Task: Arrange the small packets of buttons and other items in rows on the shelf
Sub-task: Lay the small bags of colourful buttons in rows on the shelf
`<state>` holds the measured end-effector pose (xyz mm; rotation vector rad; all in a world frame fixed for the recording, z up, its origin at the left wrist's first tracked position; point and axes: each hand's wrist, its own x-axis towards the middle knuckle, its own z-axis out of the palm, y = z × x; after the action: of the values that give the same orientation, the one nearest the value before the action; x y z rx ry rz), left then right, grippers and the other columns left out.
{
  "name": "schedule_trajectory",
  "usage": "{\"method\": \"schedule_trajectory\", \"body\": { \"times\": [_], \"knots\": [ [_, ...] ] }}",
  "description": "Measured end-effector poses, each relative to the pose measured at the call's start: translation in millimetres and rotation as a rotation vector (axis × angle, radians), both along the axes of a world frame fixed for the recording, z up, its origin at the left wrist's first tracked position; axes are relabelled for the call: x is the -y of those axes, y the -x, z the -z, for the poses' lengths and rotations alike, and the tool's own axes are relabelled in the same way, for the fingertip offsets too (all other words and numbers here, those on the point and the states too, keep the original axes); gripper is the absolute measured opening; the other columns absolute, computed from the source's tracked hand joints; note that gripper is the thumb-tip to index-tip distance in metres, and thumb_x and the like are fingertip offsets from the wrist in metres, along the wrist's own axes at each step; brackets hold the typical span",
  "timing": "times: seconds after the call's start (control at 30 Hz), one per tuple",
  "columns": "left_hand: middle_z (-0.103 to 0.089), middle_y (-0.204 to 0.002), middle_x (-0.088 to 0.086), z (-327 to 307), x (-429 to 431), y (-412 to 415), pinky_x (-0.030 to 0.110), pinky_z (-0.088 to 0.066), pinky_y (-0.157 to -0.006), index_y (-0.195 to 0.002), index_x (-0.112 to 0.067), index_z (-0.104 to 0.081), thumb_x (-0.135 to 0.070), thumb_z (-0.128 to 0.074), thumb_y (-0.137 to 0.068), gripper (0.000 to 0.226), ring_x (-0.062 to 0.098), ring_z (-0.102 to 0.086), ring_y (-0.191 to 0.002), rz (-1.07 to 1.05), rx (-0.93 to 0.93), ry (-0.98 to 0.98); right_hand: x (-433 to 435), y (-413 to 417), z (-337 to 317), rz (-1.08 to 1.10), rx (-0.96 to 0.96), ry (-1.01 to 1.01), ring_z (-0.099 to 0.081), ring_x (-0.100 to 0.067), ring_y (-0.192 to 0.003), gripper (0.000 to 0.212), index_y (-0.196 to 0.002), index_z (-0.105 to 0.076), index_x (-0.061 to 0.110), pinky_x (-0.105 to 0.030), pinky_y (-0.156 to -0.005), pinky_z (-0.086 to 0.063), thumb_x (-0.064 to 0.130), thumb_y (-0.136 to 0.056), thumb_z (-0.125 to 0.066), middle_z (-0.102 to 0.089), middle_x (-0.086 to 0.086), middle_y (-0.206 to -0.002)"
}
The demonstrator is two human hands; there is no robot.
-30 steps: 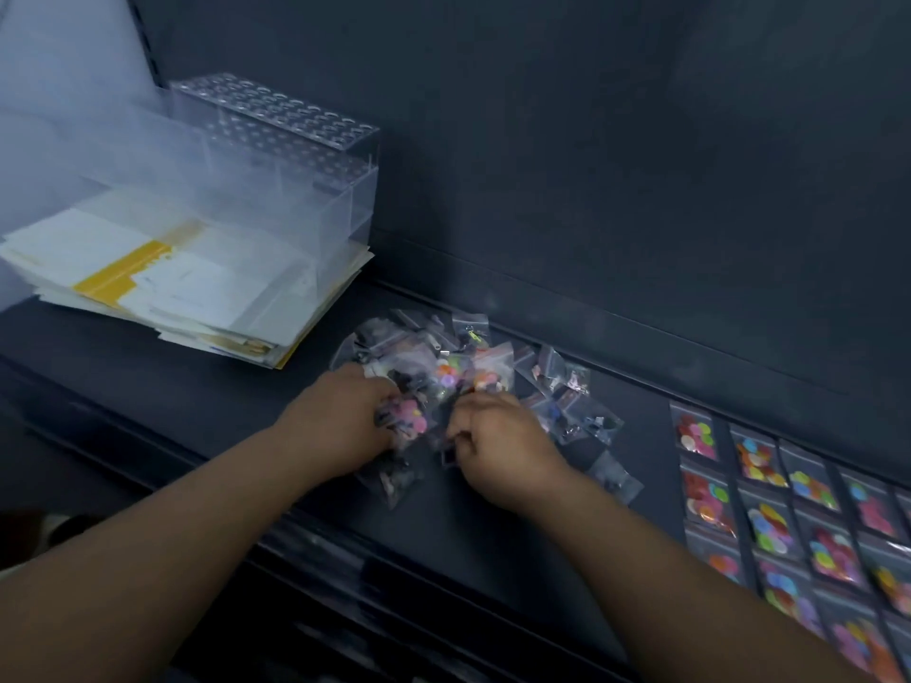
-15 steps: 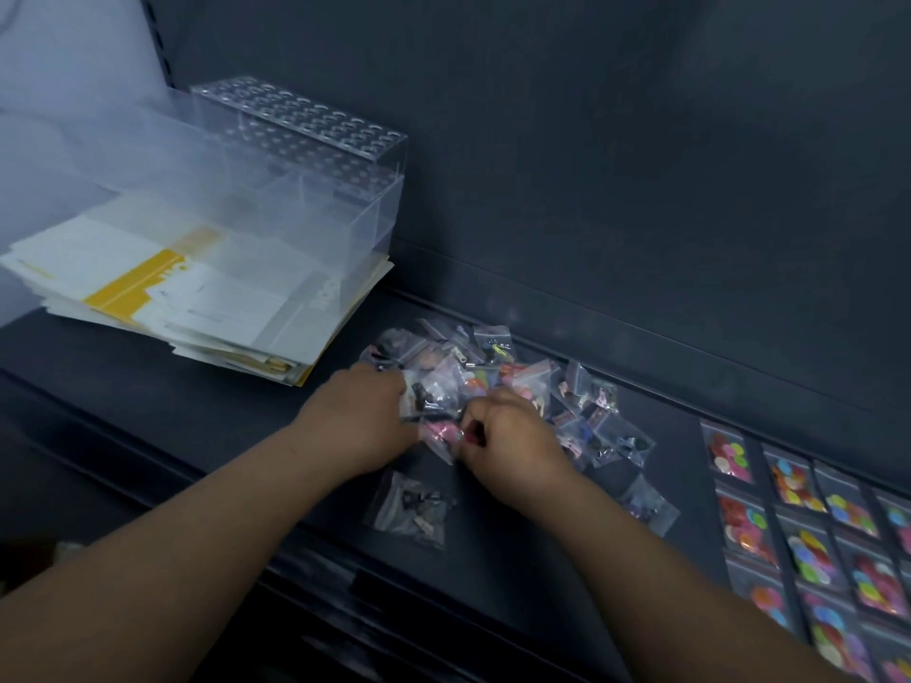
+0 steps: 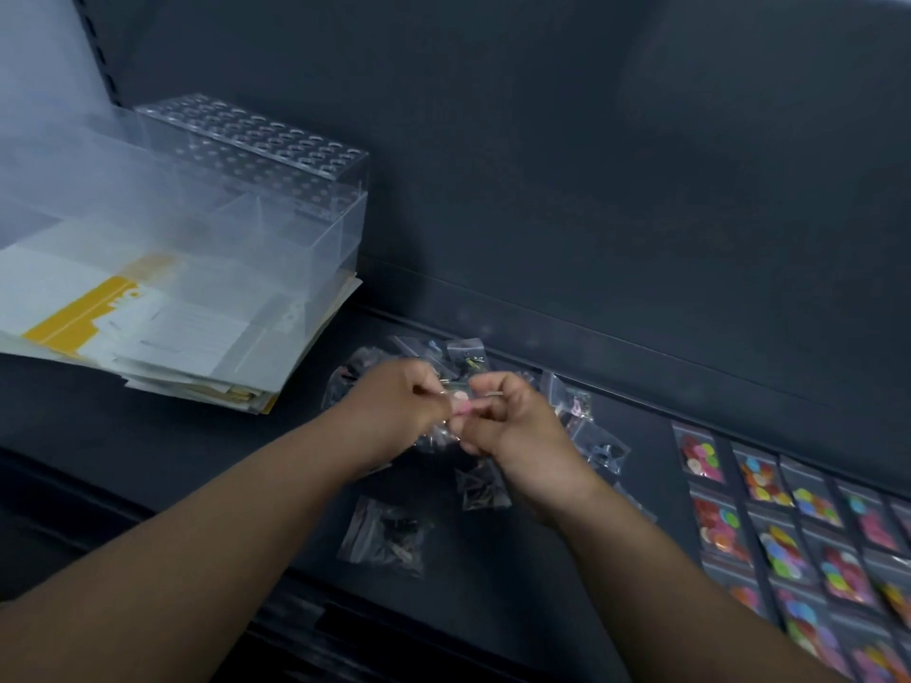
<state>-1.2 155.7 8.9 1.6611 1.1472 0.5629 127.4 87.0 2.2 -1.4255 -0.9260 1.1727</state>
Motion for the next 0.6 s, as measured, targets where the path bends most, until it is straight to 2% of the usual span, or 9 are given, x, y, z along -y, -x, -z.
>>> {"method": "schedule_trajectory", "body": {
  "times": [0.07,0.13,0.17,0.2,0.33,0.4,0.47,0.53,0.6],
  "knots": [
    [-0.058,-0.053,-0.002,2,-9,1,0.030,-0.045,-0.062,-0.062,-0.014,-0.056,-0.018,-0.073,-0.079,0.024,0.015,-0.052,-0.054,-0.117,0.042,0.027,-4,-5,3,0.023,0.252,-0.017,-0.057,-0.011,-0.084,0.026,-0.105,-0.054,0.018,-0.013,-0.074,-0.047,0.001,-0.087,-0.061,-0.060,0.006,-0.088],
    [-0.057,-0.057,0.002,3,-18,4,0.032,-0.046,-0.063,-0.064,-0.014,-0.055,-0.016,-0.072,-0.079,0.022,0.018,-0.053,-0.057,-0.208,0.056,0.028,-7,-17,11,-0.030,0.857,0.019,-0.053,-0.017,-0.105,0.027,-0.116,-0.058,0.021,-0.019,-0.092,-0.041,0.011,-0.090,-0.056,-0.060,0.006,-0.107],
    [-0.056,-0.059,0.004,4,-21,6,0.032,-0.046,-0.063,-0.065,-0.013,-0.056,-0.015,-0.070,-0.079,0.020,0.020,-0.053,-0.058,-0.240,0.064,0.025,-7,-22,15,-0.067,1.085,0.032,-0.046,-0.020,-0.116,0.033,-0.123,-0.057,0.022,-0.023,-0.100,-0.035,0.014,-0.091,-0.053,-0.057,0.004,-0.121],
    [-0.056,-0.061,0.006,5,-24,7,0.033,-0.046,-0.063,-0.066,-0.012,-0.056,-0.014,-0.069,-0.080,0.019,0.020,-0.052,-0.059,-0.265,0.071,0.020,-7,-24,17,-0.089,1.195,0.031,-0.040,-0.021,-0.123,0.038,-0.128,-0.055,0.022,-0.026,-0.105,-0.030,0.015,-0.091,-0.049,-0.051,0.003,-0.134],
    [-0.057,-0.058,0.007,10,-31,8,0.033,-0.045,-0.063,-0.069,-0.008,-0.057,-0.013,-0.067,-0.081,0.016,0.021,-0.053,-0.059,-0.300,0.085,-0.018,-9,-10,29,-0.294,1.270,-0.052,-0.017,-0.019,-0.140,0.046,-0.140,-0.039,0.031,-0.036,-0.116,-0.016,0.027,-0.095,-0.044,-0.026,0.009,-0.154],
    [-0.056,-0.060,0.007,12,-33,7,0.035,-0.047,-0.065,-0.069,-0.008,-0.057,-0.015,-0.068,-0.080,0.017,0.021,-0.053,-0.061,-0.296,0.097,-0.017,-9,-6,36,-0.381,1.301,-0.045,-0.012,-0.018,-0.142,0.045,-0.140,-0.040,0.033,-0.038,-0.117,-0.011,0.032,-0.095,-0.044,-0.027,0.013,-0.154],
    [-0.057,-0.062,0.009,14,-35,7,0.039,-0.051,-0.068,-0.068,-0.010,-0.056,-0.018,-0.070,-0.080,0.020,0.021,-0.055,-0.063,-0.281,0.103,-0.001,-7,-8,36,-0.359,1.251,-0.100,-0.026,-0.020,-0.138,0.036,-0.124,-0.058,0.032,-0.040,-0.112,-0.016,0.035,-0.091,-0.045,-0.047,0.014,-0.142],
    [-0.059,-0.066,0.012,16,-37,7,0.045,-0.054,-0.072,-0.069,-0.011,-0.056,-0.022,-0.071,-0.080,0.022,0.023,-0.058,-0.065,-0.267,0.107,0.017,-6,-10,34,-0.245,1.176,-0.202,-0.049,-0.022,-0.119,0.030,-0.099,-0.070,0.030,-0.042,-0.104,-0.031,0.040,-0.086,-0.044,-0.067,0.012,-0.115],
    [-0.060,-0.067,0.013,17,-39,8,0.049,-0.055,-0.073,-0.069,-0.012,-0.056,-0.022,-0.071,-0.080,0.022,0.024,-0.059,-0.066,-0.261,0.110,0.030,-11,-14,32,-0.138,1.163,-0.219,-0.056,-0.021,-0.105,0.026,-0.098,-0.070,0.032,-0.039,-0.095,-0.040,0.037,-0.086,-0.048,-0.070,0.011,-0.102]
  ]
}}
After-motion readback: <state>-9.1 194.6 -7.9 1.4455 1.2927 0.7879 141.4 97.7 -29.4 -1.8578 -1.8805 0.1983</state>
